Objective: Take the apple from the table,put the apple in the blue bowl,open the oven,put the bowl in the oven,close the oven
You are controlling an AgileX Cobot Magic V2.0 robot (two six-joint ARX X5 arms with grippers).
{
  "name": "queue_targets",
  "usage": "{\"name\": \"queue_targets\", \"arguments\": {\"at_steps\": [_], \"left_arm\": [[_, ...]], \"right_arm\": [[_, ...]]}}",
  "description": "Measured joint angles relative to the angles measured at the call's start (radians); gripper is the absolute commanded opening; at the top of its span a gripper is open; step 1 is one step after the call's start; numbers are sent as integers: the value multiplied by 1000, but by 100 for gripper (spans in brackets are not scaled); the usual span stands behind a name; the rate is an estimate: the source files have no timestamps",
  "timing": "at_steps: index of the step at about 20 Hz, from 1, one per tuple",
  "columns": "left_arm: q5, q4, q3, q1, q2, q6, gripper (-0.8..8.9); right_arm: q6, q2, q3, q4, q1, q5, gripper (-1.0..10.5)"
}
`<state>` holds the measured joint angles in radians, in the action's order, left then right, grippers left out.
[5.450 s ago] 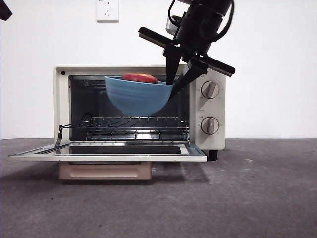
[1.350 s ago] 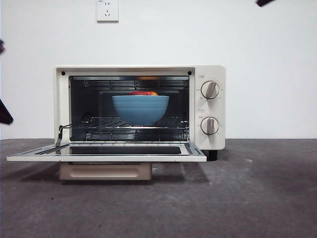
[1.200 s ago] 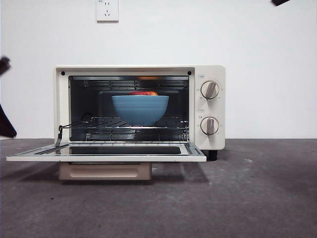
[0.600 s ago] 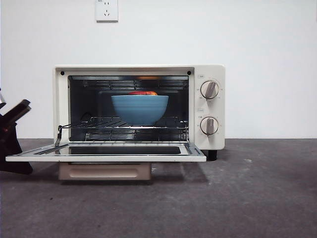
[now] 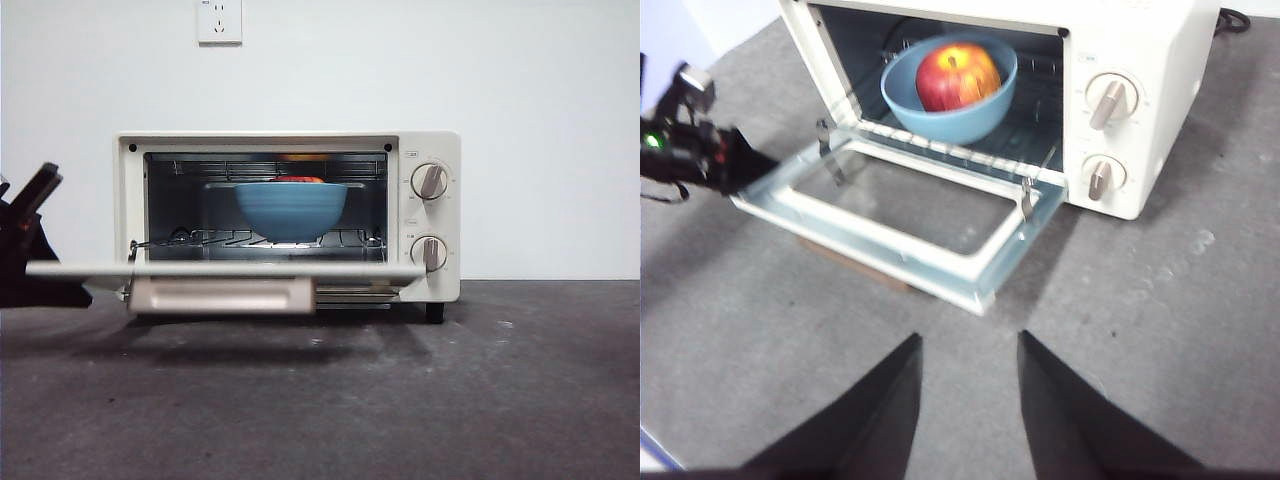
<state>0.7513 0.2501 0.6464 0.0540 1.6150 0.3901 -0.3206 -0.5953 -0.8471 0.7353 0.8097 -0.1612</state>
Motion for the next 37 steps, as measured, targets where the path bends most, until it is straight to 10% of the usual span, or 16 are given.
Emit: {"name": "queue_targets", "arguments": {"at_steps": [6, 17, 26, 37], "left_arm": [[113, 231, 2, -10, 1, 158, 6], [-12, 439, 26, -6, 1, 283, 6], [-24, 234, 26, -35, -183, 241, 7], [-253, -349, 26, -158, -642, -37, 7]], "right_arm": [[-2, 0, 0, 27, 0, -22, 153], [-2, 0, 0, 34, 0, -24, 153], [-2, 0, 0, 28, 0, -26, 153], [25, 0, 39, -169, 0, 12, 153]]}}
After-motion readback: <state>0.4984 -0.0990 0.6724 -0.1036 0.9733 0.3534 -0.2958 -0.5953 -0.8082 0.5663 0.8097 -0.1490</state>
